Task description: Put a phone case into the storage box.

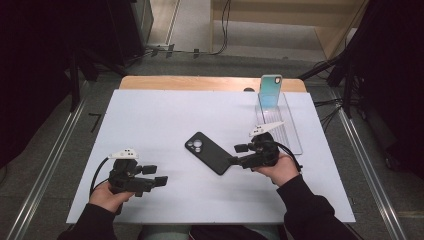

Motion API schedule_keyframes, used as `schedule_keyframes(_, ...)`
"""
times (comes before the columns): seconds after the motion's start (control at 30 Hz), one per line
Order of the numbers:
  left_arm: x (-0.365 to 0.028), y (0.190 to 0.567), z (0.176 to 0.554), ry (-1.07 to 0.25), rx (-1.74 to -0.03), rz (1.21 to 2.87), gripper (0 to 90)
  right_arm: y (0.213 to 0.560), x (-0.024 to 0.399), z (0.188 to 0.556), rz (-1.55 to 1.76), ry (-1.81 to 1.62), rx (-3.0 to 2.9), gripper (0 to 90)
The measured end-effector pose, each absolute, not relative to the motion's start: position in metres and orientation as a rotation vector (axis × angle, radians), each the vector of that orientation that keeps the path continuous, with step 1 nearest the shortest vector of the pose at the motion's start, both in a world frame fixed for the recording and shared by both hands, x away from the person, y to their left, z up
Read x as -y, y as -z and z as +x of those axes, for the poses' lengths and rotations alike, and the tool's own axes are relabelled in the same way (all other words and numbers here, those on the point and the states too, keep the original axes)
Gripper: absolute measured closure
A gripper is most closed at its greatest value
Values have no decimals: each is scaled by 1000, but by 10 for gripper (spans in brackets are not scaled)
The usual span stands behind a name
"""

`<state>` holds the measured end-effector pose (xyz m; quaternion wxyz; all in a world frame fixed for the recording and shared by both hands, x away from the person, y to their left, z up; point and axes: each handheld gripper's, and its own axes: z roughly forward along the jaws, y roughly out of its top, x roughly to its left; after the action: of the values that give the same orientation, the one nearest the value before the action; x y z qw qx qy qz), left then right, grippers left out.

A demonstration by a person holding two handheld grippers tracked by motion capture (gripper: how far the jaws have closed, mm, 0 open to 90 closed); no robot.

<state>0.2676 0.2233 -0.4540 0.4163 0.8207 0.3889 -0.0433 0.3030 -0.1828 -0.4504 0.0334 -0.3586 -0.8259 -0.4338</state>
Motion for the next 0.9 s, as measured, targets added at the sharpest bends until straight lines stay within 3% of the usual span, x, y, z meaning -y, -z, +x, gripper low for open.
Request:
schedule_keyframes(0.6,-221,454,265,118,-963,2060,285,462,236,254,-1064,1354,2561,217)
schedule_keyframes(0.9,-220,455,263,123,-954,2066,285,469,244,253,-1108,1318,2549,190)
